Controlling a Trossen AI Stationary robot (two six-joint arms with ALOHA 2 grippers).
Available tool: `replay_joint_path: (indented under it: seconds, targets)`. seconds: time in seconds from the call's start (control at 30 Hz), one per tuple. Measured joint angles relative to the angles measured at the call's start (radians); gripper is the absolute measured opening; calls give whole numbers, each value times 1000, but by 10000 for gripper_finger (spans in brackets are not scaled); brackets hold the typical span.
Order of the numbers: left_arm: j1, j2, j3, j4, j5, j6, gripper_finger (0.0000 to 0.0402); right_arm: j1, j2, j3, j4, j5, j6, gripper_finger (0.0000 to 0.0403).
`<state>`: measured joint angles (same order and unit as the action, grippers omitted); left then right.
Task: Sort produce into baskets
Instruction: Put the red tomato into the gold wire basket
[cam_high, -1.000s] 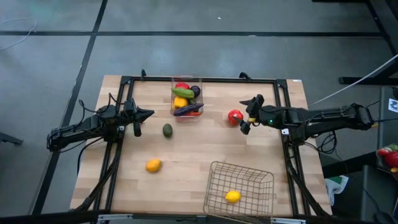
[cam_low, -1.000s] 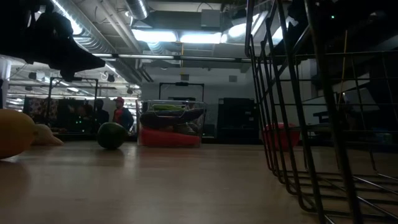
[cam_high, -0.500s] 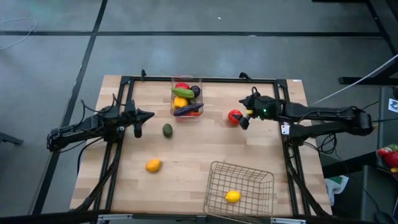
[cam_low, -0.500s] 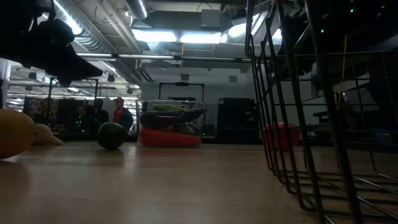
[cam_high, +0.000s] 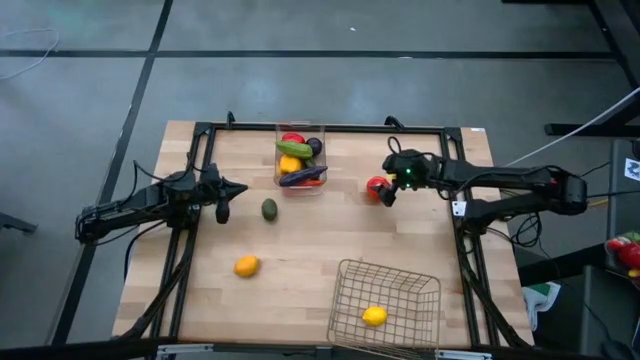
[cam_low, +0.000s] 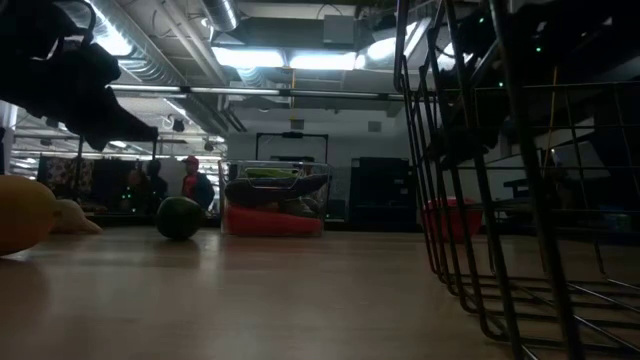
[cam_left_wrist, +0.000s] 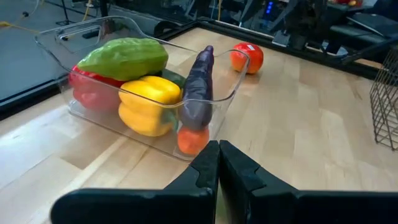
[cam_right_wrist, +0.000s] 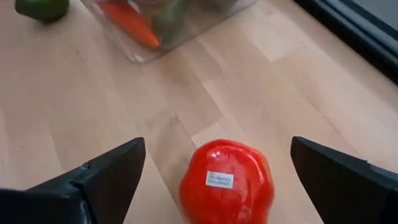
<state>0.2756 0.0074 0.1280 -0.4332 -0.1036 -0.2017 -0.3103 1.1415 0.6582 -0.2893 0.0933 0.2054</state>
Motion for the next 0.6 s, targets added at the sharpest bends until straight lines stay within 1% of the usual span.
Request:
replay_joint_path:
  seconds: [0.47,0.6]
  targets:
    - [0,0,0,1,0,-1,8,0,151,0,-1,1,0,400]
    - [0,0,0,1,0,-7,8,0,178,0,-1,23,-1,400]
